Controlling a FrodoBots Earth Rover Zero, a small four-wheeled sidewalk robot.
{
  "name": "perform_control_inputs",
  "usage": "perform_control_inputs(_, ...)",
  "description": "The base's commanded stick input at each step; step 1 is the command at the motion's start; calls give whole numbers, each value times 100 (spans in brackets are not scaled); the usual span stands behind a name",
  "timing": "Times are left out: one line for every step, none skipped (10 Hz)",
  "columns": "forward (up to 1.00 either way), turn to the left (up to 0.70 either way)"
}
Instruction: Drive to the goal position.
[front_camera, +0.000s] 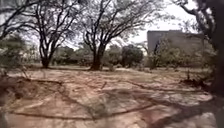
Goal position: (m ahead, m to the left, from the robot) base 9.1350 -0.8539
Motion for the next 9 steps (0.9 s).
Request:
perform_control_inputs(70, 0)
perform_control_inputs(70, 0)
perform_control_inputs(70, 0)
perform_control_inputs(70, 0)
perform_control_inputs(70, 0)
perform_control_inputs(70, 0)
perform_control_inputs(70, 0)
perform_control_inputs(70, 0)
perform_control_inputs(70, 0)
